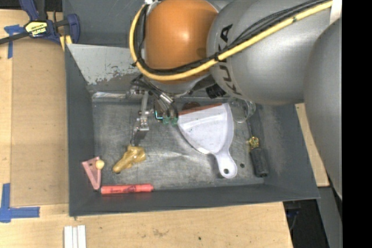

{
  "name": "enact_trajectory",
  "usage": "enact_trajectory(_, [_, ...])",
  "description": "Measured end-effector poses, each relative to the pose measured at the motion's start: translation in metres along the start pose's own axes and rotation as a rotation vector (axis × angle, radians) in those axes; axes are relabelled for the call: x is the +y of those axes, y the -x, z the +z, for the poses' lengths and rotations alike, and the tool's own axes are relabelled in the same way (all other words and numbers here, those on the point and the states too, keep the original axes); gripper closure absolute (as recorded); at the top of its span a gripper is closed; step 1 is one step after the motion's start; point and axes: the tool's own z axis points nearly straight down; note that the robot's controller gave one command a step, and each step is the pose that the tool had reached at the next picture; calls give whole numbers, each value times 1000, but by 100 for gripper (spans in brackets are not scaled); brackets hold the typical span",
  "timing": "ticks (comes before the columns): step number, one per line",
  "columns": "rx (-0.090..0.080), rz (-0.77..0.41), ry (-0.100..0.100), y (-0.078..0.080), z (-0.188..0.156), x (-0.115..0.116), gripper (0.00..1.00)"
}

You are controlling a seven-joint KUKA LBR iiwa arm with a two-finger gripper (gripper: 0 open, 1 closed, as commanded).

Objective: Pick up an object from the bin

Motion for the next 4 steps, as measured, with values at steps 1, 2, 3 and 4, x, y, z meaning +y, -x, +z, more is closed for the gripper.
enact_trajectory(1, [-8,3,1,2,-5,-1,0])
enact_trajectory(2, [-13,75,4,-17,26,-19,0])
enact_trajectory(3, [-11,15,1,-43,85,-26,0])
enact_trajectory(4, [-27,-188,6,-27,131,-4,100])
